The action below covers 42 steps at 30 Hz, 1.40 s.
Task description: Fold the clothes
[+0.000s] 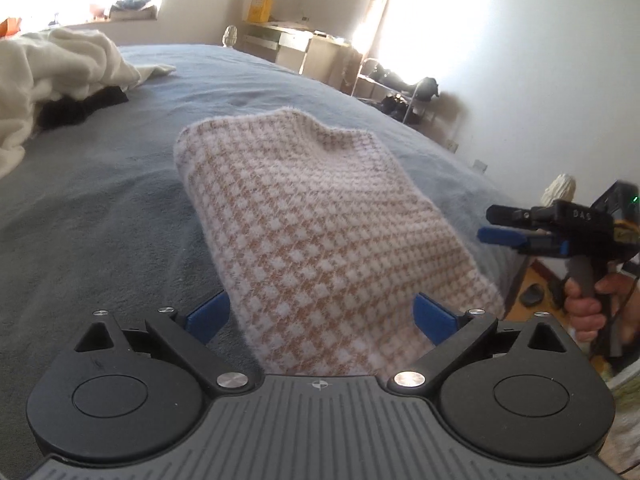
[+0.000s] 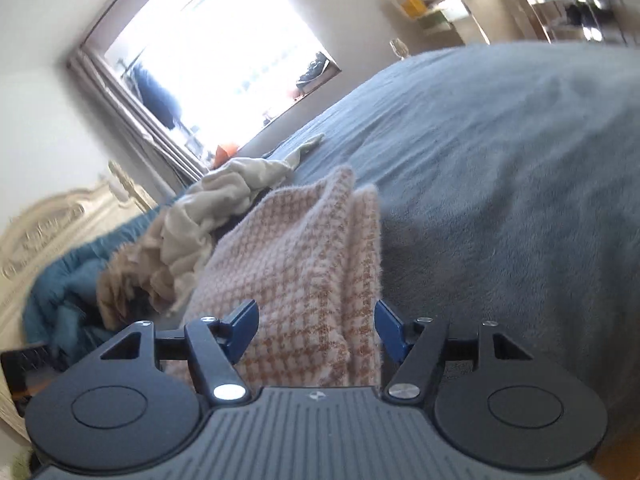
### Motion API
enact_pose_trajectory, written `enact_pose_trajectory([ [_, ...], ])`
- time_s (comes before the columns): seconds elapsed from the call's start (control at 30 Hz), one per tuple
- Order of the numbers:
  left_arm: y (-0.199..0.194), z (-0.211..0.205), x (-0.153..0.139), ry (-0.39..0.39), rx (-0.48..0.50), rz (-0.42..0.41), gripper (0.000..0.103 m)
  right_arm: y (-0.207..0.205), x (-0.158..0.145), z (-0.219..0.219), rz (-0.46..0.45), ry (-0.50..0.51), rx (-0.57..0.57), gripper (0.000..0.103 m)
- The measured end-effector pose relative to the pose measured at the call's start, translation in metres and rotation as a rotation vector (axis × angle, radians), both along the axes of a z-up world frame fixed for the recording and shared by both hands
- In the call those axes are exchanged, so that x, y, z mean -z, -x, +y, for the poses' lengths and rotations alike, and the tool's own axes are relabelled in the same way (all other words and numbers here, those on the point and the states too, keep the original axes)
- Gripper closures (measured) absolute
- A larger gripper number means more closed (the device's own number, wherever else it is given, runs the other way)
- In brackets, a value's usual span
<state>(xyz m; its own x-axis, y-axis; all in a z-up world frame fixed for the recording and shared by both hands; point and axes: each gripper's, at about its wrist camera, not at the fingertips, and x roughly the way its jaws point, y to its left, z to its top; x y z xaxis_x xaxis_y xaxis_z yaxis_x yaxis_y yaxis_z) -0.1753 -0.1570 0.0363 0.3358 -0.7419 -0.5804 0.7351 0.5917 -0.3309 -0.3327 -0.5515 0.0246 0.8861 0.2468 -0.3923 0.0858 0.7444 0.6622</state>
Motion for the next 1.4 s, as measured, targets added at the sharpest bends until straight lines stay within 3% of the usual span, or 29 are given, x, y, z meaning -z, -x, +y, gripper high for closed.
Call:
enact_pose_trajectory([
  [0.07,-0.014,-0.005,0.008,0.025,-0.005,0.084,0.004,-0.011,0.013,-0.011,0.020,-0.061,-0.021,0.033],
  [0.27,-0.041,-0.009,0.027,0.075,-0.034,0.199,0.002,-0.052,0.050,-0.024,0.105,-0.203,-0.149,0.028],
  [0.43,-0.058,-0.015,0.046,0.112,-0.044,0.303,0.002,-0.078,0.054,-0.033,0.107,-0.288,-0.240,0.024],
  [0.73,-0.069,-0.032,0.059,0.150,-0.029,0.325,0.000,-0.151,0.050,-0.027,0.149,-0.250,-0.340,0.022],
  [0.83,-0.070,-0.032,0.062,0.160,-0.020,0.327,0.000,-0.164,0.057,-0.029,0.131,-0.310,-0.369,0.018],
  [1.1,-0.074,-0.026,0.068,0.195,0.006,0.325,0.000,-0.138,0.051,-0.023,0.148,-0.261,-0.539,0.020],
  [1.27,-0.075,-0.022,0.072,0.217,0.012,0.324,0.000,-0.159,0.062,-0.029,0.107,-0.376,-0.573,0.017],
  [1.4,-0.076,-0.018,0.074,0.245,0.000,0.334,0.000,-0.186,0.070,-0.020,0.094,-0.415,-0.609,0.022],
])
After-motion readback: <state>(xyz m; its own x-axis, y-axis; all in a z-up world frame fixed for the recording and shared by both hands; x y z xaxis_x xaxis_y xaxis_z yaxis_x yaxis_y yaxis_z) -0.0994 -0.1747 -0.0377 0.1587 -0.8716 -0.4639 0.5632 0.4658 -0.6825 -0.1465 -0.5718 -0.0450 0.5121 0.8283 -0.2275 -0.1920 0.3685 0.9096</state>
